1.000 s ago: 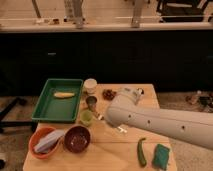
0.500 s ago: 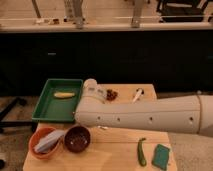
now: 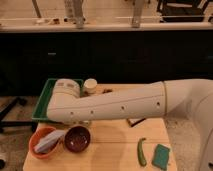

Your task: Place fork in tray

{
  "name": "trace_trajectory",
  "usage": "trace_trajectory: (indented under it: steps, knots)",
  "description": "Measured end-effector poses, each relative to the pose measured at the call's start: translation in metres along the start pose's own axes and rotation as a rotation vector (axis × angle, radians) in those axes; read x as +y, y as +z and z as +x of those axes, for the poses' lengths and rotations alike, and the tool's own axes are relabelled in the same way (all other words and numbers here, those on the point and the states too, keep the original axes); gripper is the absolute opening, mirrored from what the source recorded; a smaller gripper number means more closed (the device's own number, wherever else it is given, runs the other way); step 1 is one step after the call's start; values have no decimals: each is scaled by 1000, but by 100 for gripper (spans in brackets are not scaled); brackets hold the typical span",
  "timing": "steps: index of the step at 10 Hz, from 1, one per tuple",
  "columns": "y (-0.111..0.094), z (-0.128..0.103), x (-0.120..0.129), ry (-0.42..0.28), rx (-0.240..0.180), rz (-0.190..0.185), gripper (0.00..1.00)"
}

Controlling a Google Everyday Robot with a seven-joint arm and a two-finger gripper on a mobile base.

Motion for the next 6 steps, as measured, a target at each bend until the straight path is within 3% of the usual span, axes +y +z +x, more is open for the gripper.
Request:
trace_trajectory:
  steps: [4, 6]
  knots:
    - [3, -54, 4, -40, -1, 16, 20]
    - [5, -63, 3, -54, -3, 22, 20]
